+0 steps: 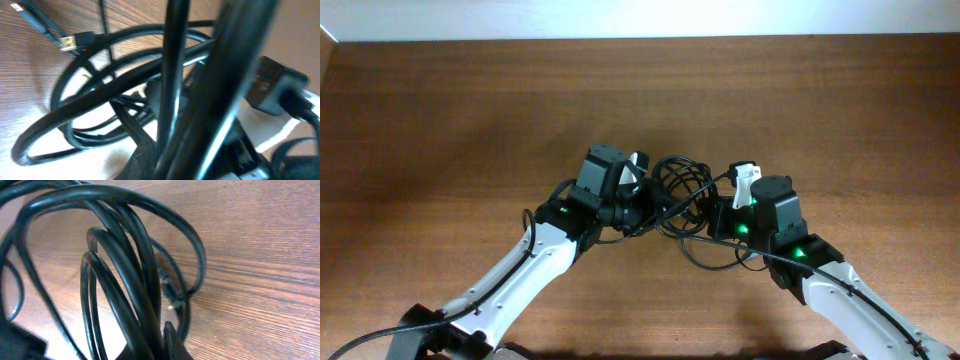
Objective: Untangle cables
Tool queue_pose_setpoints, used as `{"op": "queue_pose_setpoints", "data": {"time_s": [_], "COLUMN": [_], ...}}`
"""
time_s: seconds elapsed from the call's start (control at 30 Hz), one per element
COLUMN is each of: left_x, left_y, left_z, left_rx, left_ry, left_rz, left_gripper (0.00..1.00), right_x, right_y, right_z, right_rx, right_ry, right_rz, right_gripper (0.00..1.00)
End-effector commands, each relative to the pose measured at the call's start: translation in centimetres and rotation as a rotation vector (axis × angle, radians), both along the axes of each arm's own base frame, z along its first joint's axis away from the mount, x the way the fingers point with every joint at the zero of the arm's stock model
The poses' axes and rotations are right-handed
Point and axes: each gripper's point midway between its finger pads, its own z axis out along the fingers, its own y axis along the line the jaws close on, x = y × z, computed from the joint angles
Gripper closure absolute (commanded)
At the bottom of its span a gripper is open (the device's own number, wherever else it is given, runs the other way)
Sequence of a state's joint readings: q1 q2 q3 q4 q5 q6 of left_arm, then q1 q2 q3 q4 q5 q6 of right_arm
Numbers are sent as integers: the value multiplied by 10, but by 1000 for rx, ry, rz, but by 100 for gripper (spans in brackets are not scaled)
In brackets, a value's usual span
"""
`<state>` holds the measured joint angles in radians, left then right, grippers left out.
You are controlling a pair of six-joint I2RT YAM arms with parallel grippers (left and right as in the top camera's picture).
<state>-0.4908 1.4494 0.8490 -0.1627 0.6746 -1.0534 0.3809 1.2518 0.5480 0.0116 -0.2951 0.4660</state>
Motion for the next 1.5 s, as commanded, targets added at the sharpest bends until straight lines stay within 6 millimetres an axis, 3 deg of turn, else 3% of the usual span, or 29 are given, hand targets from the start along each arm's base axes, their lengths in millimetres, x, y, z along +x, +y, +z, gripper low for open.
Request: {"op": "queue_pose_setpoints", "data": {"time_s": [0.0,0.17,0.53,1.0,1.47], "left_x": [-10,-3,11,28,22], "left_y": [-19,-20,50,109,119], "left_z": [35,57,92,104,112], "left_rx": [-153,-242,-449,-530,-570], "left_ry": [-17,-73,-36,-12,-13], "left_rz": [-108,-139,-191,-104,-138], "left_gripper": [100,100,100,100,100], "right_x": [-1,0,0,0,0], "right_y": [-2,-11,-26,-31,-37], "right_z": [-3,-10,-19,-22,-25], "right_rx": [-39,-82,-151,-174,-201], "right_ry": [-14,-1,21,27,32], "right_rz": [12,-21,-79,-98,-122], "right_gripper": [96,96,96,96,96]}}
